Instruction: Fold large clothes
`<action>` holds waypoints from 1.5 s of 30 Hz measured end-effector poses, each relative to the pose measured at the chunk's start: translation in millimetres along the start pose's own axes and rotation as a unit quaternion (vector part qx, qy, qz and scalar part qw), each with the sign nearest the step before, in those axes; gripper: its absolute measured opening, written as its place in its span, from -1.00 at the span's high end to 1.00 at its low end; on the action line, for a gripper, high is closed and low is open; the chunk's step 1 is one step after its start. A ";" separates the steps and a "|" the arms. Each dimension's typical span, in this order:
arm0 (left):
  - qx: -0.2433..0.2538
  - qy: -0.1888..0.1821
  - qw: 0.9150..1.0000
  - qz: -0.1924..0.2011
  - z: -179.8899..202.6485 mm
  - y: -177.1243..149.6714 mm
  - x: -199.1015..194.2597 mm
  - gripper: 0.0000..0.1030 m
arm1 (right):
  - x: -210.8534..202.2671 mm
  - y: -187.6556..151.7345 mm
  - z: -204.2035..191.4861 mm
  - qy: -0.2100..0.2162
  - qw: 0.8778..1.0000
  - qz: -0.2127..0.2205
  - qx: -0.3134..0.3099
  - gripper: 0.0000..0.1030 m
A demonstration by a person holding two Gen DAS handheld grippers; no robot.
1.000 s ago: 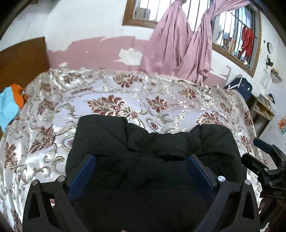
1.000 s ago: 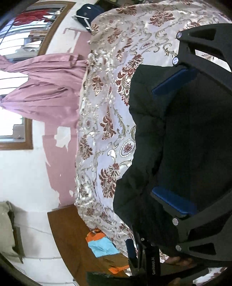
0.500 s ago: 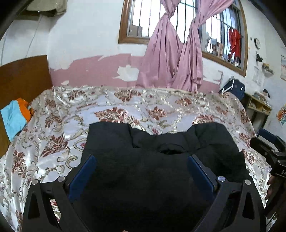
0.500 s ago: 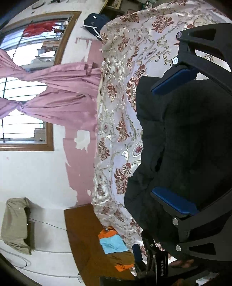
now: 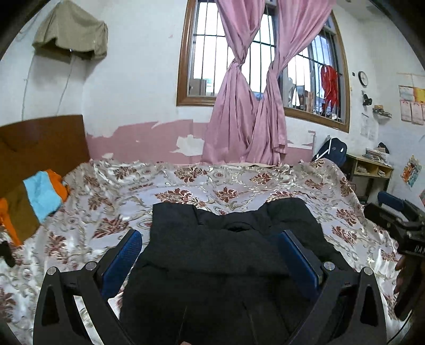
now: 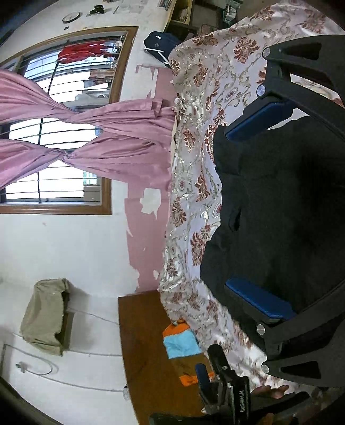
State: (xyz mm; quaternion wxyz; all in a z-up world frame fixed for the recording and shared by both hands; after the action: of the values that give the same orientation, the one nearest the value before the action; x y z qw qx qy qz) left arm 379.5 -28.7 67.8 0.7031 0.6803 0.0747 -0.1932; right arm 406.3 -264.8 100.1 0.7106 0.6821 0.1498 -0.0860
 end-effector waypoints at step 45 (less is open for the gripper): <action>0.036 -0.024 0.990 -0.132 -28.5 -192.3 -130.9 -1.00 | -164.4 -182.0 -21.6 -0.019 0.993 -0.109 -0.040 -0.96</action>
State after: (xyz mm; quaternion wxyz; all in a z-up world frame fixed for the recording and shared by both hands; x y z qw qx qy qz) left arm 192.5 21.7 -64.2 0.6478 0.6850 0.1398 -0.3026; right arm 190.2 -266.8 -17.9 0.7266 0.6307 0.2130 -0.1700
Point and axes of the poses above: each gripper's, at about its wrist camera, not at the fingertips, and x roughly the way its jaws point, z to its right, y to its top, the point moved 10 cm from there along x, roughly the way its jaws point, and after that the axes turned 1 degree about -x, right-handed, at the moved point
